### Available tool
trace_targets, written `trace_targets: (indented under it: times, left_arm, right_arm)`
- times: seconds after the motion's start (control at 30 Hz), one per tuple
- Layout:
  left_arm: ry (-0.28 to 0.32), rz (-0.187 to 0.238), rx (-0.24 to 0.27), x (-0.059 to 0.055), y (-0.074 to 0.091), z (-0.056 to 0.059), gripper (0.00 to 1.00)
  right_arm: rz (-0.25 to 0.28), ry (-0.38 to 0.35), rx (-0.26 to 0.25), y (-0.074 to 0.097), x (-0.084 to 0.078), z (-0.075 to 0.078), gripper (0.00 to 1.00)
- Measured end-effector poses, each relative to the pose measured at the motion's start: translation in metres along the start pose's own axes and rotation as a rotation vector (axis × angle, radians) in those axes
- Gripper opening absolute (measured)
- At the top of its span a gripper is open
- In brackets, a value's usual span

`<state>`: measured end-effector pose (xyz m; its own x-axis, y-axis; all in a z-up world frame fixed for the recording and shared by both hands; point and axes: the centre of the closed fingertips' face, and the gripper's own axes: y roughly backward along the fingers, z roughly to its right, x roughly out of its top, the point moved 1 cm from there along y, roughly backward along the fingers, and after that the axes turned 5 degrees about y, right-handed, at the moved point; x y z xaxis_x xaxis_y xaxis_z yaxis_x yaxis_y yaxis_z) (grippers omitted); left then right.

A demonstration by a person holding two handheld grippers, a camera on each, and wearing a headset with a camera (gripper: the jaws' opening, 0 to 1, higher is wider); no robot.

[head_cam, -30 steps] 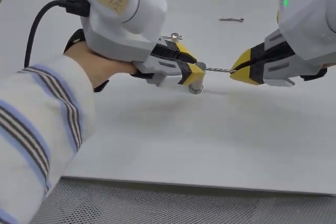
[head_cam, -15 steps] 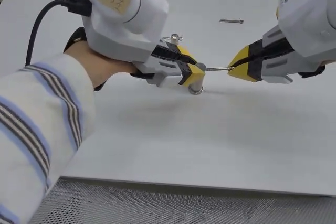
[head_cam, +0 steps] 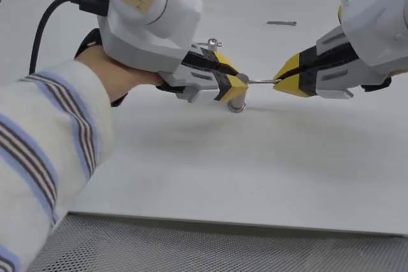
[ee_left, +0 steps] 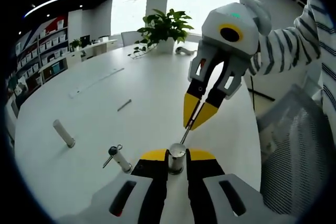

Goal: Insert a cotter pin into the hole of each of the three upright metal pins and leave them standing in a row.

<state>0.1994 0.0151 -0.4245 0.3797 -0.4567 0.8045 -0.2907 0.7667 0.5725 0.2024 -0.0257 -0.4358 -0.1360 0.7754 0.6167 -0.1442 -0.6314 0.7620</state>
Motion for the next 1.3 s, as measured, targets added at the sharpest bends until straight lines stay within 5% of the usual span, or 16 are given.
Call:
trace_targets:
  times: [0.73, 1.3]
  left_arm:
    - [-0.004, -0.001, -0.004, 0.001, 0.000, 0.003, 0.09]
    - [-0.033, 0.000, 0.010, -0.002, -0.001, -0.005, 0.10]
  right_arm:
    - [0.057, 0.007, 0.024, -0.017, 0.026, -0.005, 0.00]
    - [0.053, -0.007, 0.001, -0.012, 0.019, -0.005, 0.06]
